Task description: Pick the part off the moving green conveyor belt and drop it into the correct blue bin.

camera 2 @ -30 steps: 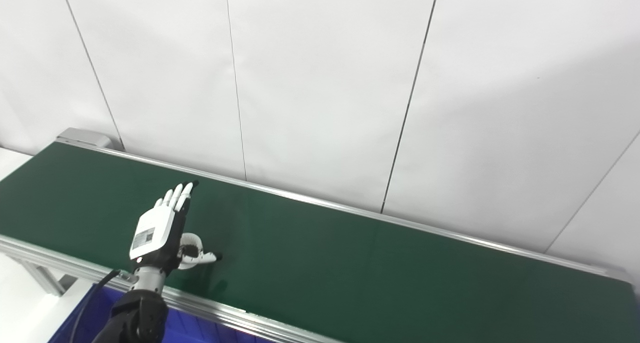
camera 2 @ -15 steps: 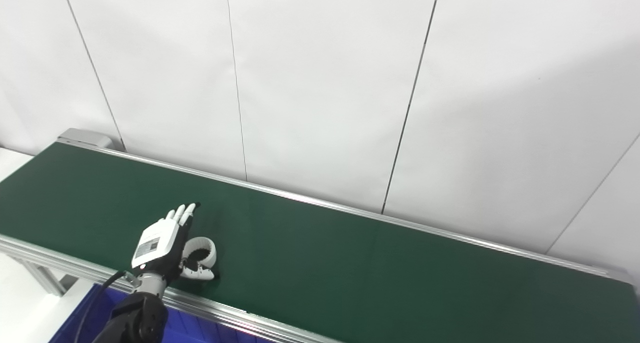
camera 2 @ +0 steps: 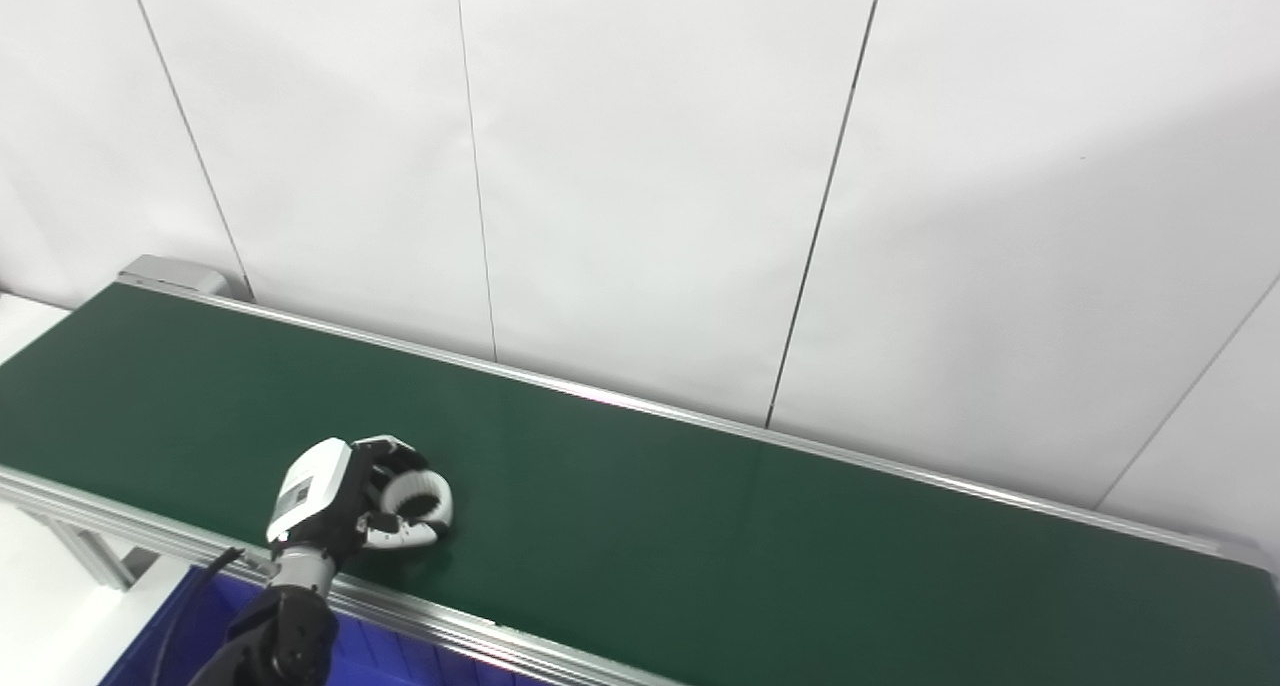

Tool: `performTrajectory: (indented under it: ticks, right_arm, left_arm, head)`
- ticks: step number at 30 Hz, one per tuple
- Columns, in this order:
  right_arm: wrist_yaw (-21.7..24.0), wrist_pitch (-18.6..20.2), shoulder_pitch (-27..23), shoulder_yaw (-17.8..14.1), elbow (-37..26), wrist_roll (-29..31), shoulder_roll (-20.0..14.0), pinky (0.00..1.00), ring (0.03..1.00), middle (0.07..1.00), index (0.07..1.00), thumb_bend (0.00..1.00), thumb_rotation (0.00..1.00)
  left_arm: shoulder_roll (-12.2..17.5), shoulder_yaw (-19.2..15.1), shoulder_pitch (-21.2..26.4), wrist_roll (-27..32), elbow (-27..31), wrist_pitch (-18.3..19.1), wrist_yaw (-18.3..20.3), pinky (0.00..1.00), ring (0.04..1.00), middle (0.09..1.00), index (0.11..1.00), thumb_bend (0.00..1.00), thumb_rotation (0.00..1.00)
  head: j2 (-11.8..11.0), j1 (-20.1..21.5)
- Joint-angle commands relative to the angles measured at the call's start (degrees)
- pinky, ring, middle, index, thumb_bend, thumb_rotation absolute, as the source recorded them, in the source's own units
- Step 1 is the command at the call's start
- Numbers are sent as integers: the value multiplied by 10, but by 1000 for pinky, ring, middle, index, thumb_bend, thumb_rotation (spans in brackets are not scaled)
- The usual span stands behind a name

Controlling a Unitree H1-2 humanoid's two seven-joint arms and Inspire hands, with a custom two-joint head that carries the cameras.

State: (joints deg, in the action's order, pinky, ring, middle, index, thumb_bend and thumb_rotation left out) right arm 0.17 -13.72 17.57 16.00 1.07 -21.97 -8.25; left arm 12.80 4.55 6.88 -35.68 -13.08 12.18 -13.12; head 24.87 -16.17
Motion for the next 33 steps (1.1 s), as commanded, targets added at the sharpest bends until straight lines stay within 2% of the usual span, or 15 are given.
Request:
performTrajectory:
  ticks: [1,4,8,13,15,16,19,20,21,25,28,31,33]
  right_arm:
    - [-5,-22,0,-2,-23,2,2,671,805,843,859,992,147]
    - [-6,-24,0,-1,-23,1,2,679,807,842,859,988,149]
    - [-5,-25,-1,-1,-23,3,3,680,808,843,861,987,162]
    - [-9,-30,0,-1,-22,3,5,687,808,844,862,990,142]
    - [-7,-26,2,-1,-26,6,6,691,809,845,864,991,150]
    - [-6,-23,3,-1,-29,7,7,693,809,845,864,992,155]
    - [-3,-16,6,1,-41,5,9,693,806,845,860,1000,173]
    - [-4,-14,7,1,-46,4,11,693,806,845,859,1000,175]
    - [-4,-14,8,2,-49,3,12,689,797,841,856,1000,152]
    - [0,-5,16,6,-72,-1,17,689,798,841,848,996,111]
    - [5,2,20,8,-87,5,22,701,805,846,851,993,76]
    - [10,13,25,9,-102,2,28,719,811,852,861,982,96]
    - [10,21,27,11,-108,-9,33,724,814,857,866,971,120]
  left_arm:
    - [4,8,9,-6,7,12,8,340,395,479,521,501,0]
    - [9,14,8,-5,22,30,25,294,382,472,525,500,0]
    - [16,16,4,3,39,45,51,301,381,472,529,500,0]
    - [15,13,-3,16,48,24,49,378,415,498,511,502,0]
    - [12,10,-11,21,63,10,39,370,411,493,513,502,0]
    - [12,10,-19,19,79,-6,28,364,408,490,515,501,0]
    - [12,9,-43,6,129,-29,7,303,379,462,526,498,0]
    - [11,7,-56,5,153,-43,-2,299,377,460,526,498,0]
    - [11,6,-64,5,169,-54,-8,295,372,457,530,497,0]
    - [14,-10,-105,32,230,-109,-14,282,371,456,528,497,0]
    - [21,-19,-125,43,235,-153,-14,329,395,468,523,498,0]
    - [25,-28,-142,62,236,-170,1,332,397,474,525,499,0]
    - [24,-29,-153,72,234,-175,9,322,392,481,528,498,0]
  head:
    - [1,1]
    - [2,-1]
    - [2,2]
    - [8,7]
    - [15,13]
    - [25,24]
    - [39,40]
    - [54,59]
    - [54,59]
    - [95,116]
    - [114,141]
    - [143,171]
    - [147,179]
